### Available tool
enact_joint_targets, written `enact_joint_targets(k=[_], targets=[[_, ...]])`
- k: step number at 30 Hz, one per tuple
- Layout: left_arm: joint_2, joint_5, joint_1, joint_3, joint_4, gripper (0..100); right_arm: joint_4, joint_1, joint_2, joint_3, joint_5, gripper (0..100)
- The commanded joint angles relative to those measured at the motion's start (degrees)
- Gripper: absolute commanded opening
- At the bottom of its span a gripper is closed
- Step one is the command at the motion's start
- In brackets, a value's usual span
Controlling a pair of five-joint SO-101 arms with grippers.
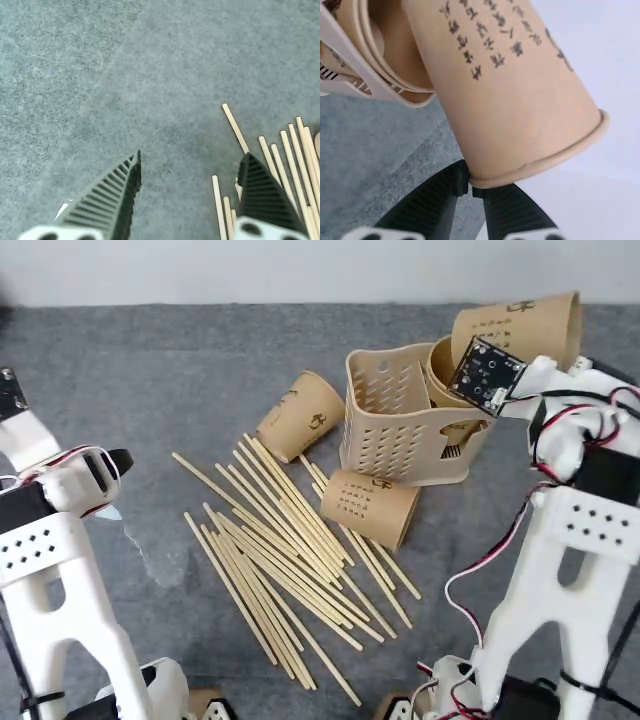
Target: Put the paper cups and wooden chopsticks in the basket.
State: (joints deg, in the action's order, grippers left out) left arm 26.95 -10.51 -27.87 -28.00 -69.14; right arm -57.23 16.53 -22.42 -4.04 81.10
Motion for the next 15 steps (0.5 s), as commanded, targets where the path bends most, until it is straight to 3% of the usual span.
enact_joint_targets(k=[1, 9, 15], targets=[[1.41, 0.18, 0.0, 0.48, 1.23, 29, 2.51, 0.4, 0.57, 3.25, 4.4, 0.8], [1.32, 0.18, 0.0, 0.48, 1.23, 29, 5.67, 1.63, 1.54, 3.16, 13.63, 1.8], [1.32, 0.09, 0.0, 0.48, 1.23, 29, 5.93, 1.63, 1.36, 3.43, 14.15, 22.0]])
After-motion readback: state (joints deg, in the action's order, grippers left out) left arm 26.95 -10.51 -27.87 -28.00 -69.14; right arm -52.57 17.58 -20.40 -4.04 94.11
